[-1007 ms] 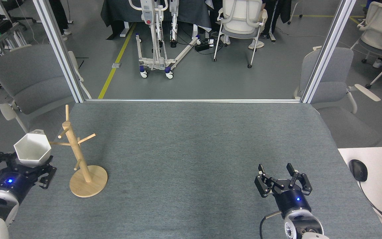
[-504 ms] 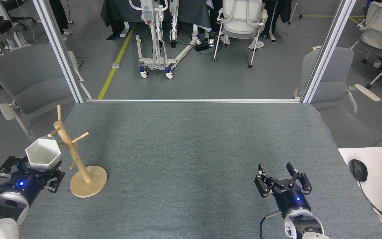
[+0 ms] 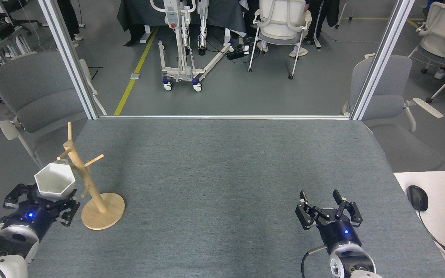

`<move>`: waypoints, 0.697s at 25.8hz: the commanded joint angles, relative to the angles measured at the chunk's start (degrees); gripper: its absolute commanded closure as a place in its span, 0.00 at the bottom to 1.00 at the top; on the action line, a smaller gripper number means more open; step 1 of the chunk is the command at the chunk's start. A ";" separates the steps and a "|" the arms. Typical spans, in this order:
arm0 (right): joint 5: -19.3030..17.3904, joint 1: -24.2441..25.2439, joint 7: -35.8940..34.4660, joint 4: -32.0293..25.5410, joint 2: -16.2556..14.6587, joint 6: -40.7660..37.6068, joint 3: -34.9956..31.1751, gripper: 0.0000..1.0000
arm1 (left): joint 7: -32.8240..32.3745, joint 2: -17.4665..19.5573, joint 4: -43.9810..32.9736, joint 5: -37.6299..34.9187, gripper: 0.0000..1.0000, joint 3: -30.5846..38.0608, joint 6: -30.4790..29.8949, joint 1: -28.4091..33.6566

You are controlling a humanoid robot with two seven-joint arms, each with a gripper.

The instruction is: Hang cup on storage rack

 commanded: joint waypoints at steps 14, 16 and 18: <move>0.58 0.00 0.06 0.00 0.46 0.55 -0.17 0.00 | 1.84 -4.30 6.92 0.32 0.02 -0.07 1.37 -0.18; 0.49 -0.35 0.06 0.00 0.37 0.63 -0.26 0.00 | 2.19 -4.57 8.50 0.32 0.02 -0.07 2.51 -0.36; 0.40 -1.93 0.06 0.00 0.29 0.63 -0.17 0.00 | 2.63 -4.57 9.82 0.32 0.02 -0.15 3.74 -0.44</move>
